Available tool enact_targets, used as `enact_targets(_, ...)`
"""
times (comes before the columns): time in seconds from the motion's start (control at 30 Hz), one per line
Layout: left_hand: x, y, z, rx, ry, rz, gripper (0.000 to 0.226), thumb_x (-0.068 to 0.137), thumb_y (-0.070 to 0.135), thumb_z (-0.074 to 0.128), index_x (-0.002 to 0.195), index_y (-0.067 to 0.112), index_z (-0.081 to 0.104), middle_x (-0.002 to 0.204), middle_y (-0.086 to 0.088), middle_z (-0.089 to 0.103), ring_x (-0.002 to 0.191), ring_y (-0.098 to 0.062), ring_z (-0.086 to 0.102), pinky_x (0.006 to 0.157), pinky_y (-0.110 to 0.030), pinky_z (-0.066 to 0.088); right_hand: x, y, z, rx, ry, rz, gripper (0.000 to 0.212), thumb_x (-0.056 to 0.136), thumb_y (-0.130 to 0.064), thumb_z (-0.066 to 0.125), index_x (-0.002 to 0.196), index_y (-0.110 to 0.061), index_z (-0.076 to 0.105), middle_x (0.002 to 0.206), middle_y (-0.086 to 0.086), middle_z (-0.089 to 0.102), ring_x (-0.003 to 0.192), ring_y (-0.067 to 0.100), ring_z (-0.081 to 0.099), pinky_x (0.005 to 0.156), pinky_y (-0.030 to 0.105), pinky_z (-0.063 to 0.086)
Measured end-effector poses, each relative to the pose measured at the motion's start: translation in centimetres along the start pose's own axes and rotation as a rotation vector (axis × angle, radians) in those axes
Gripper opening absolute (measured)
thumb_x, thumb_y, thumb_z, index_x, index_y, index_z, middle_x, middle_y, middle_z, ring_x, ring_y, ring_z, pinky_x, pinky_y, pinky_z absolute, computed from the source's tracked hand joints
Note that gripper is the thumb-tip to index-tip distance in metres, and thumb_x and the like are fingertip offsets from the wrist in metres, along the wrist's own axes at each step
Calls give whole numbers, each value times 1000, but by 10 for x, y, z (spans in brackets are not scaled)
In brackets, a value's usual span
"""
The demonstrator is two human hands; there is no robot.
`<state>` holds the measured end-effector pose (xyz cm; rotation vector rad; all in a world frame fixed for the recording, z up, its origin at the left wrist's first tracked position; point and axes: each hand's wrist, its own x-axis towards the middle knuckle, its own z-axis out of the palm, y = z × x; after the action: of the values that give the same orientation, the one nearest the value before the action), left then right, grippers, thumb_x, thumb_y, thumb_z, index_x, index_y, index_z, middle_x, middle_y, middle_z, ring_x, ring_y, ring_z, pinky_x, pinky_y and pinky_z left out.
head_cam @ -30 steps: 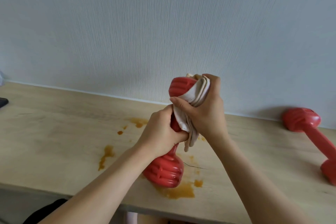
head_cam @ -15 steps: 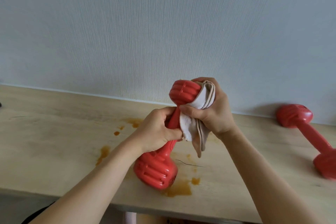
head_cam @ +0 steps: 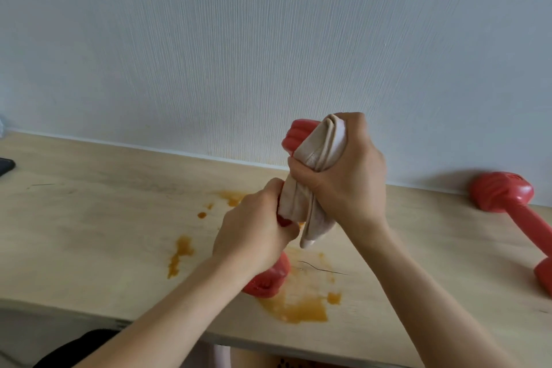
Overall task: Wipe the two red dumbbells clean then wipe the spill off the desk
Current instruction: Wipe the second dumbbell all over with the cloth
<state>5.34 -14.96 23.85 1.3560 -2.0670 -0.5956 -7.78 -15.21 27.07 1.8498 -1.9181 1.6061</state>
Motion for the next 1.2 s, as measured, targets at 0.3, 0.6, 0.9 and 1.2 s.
enact_targets(0.3,10,-14,-5,-269,-160,66,30,69,19,76,88,30,56,74,6,61,66,-12,58,63,-31,48,12,38,-15,516,-220,-111,77,50,-45,86,112,-27,45,117,-13,61,113,13,58,95,32,47)
enact_targets(0.6,11,-8,-1,-271,-186,54,34,73,28,76,99,28,54,85,8,67,77,-8,64,70,-31,52,12,21,-27,256,-186,-65,66,52,-26,92,103,-29,50,92,-24,62,89,-9,60,71,5,44)
enact_targets(0.9,-4,7,12,80,103,-2,25,87,43,50,85,27,31,64,10,49,52,-7,41,48,-27,30,-2,0,-20,22,-43,-37,73,57,-43,84,114,-23,43,100,-6,61,86,15,61,78,42,51)
enact_targets(1.2,13,-8,5,-176,-58,39,28,72,25,71,96,27,56,79,6,66,72,-15,63,65,-38,52,10,25,-19,446,-163,-101,75,53,-51,83,112,-34,41,110,-35,55,108,-4,56,88,13,45)
